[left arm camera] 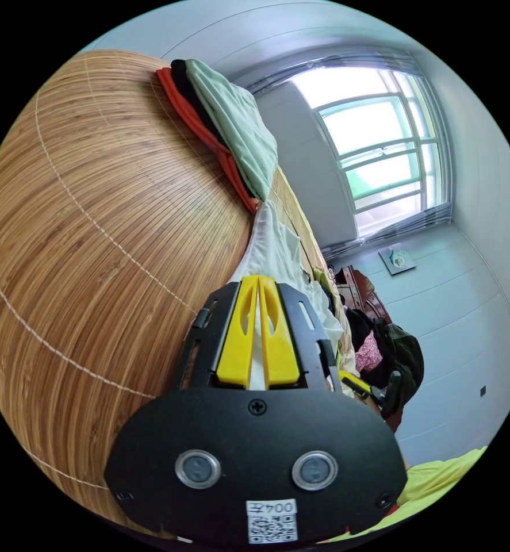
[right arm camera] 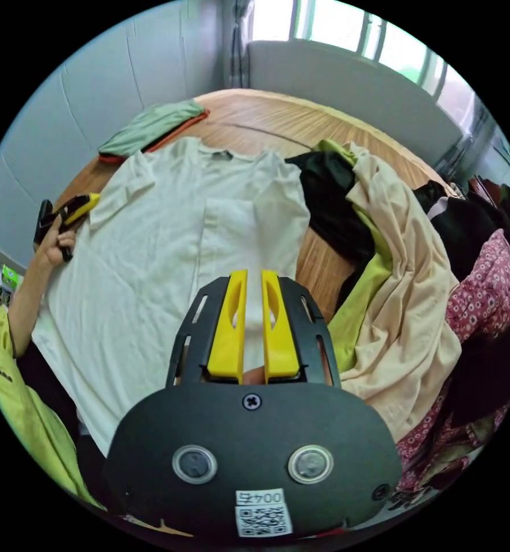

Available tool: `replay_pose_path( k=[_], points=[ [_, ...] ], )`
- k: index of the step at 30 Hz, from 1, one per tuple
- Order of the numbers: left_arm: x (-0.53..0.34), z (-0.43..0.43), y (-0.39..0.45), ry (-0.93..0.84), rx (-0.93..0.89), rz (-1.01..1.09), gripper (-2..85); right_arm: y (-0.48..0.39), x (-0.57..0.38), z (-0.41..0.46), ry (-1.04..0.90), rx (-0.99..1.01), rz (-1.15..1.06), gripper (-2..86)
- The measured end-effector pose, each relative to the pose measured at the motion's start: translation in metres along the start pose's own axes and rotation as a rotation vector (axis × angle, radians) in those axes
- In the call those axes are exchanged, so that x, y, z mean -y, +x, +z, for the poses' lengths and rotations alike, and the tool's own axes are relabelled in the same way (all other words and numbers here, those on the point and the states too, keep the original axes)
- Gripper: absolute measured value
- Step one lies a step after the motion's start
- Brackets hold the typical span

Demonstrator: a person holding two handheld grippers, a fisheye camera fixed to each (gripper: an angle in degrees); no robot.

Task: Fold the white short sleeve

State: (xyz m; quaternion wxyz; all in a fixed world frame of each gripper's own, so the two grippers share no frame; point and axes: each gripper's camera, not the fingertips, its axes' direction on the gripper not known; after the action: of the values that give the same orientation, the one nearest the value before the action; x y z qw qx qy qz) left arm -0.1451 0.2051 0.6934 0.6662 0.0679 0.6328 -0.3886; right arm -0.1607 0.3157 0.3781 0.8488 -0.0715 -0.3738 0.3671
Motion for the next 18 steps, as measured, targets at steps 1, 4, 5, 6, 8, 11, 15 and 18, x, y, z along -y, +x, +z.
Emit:
replay_pose_path(
  k=[1,4,5,6,8,11,15,18],
  points=[
    [0.000,-0.001,0.000,0.000,-0.001,-0.001,0.2,0.009,0.013,-0.004,0.048,-0.014,0.052,6.1],
    [0.001,-0.002,-0.001,0.000,-0.003,-0.003,0.2,0.028,0.050,-0.001,0.080,0.001,0.094,8.0],
    [0.001,-0.003,-0.001,0.000,-0.004,-0.003,0.2,0.030,0.063,0.003,0.067,0.030,0.078,9.2],
    [0.001,-0.004,-0.001,0.001,-0.004,-0.003,0.2,0.030,0.069,0.006,0.060,0.041,0.066,9.7],
    [0.001,-0.005,-0.001,0.001,-0.005,-0.003,0.2,0.022,0.087,0.021,0.013,-0.004,0.021,10.7],
    [0.002,-0.007,-0.001,-0.002,-0.007,-0.003,0.2,0.017,0.099,0.053,-0.053,-0.127,0.033,8.1],
    [0.002,-0.009,0.000,-0.001,0.003,0.002,0.1,0.041,0.103,0.092,-0.127,-0.275,0.235,8.0],
    [0.003,-0.011,0.000,-0.002,0.004,0.000,0.1,0.054,0.090,0.086,-0.061,-0.286,0.367,8.0]
  ],
)
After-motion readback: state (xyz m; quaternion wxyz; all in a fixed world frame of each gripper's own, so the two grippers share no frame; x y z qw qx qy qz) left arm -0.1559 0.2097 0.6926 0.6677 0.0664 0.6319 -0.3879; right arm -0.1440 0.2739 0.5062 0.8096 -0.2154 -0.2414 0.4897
